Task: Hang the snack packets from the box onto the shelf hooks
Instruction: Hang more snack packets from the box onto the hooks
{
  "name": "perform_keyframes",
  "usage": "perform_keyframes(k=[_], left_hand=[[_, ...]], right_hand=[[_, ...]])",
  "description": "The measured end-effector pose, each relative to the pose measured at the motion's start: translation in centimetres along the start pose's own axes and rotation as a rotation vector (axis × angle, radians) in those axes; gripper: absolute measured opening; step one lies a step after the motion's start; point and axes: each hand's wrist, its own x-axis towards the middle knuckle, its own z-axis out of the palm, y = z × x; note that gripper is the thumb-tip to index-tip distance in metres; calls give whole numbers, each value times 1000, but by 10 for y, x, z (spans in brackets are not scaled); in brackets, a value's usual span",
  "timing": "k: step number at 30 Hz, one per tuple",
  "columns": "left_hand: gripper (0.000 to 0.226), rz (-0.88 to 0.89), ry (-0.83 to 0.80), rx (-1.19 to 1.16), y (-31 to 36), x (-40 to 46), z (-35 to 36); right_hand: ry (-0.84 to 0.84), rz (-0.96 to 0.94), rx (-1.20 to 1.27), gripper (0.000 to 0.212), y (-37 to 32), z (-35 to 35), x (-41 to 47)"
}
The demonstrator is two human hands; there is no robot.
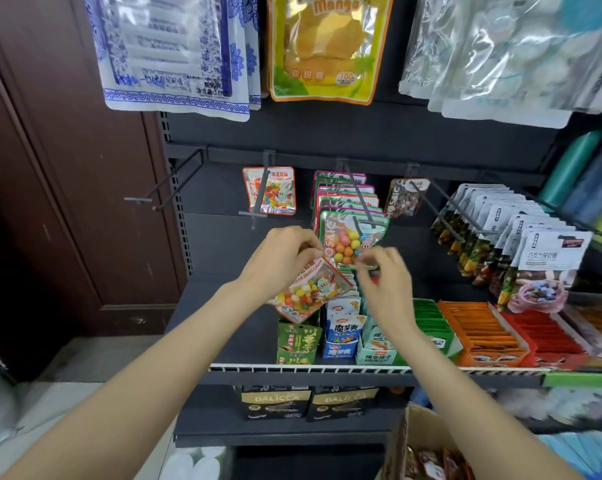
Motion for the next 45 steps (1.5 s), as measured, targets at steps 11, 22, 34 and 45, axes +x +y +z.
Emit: perform_keyframes(k=[11, 22, 34, 45], left_hand=[[10, -95, 178, -68, -32, -32, -20], [59, -142, 179, -136, -81, -58, -40], [55, -167, 216, -112, -97, -35, -35], [57, -211, 120, -118, -124, 37, -20]], right_hand=[[-396, -47, 324, 17, -57, 24, -5], [-259, 62, 549, 59, -85, 56, -1], [-136, 129, 397, 52, -79, 88, 6], [-130, 39, -45, 55, -70, 124, 65]])
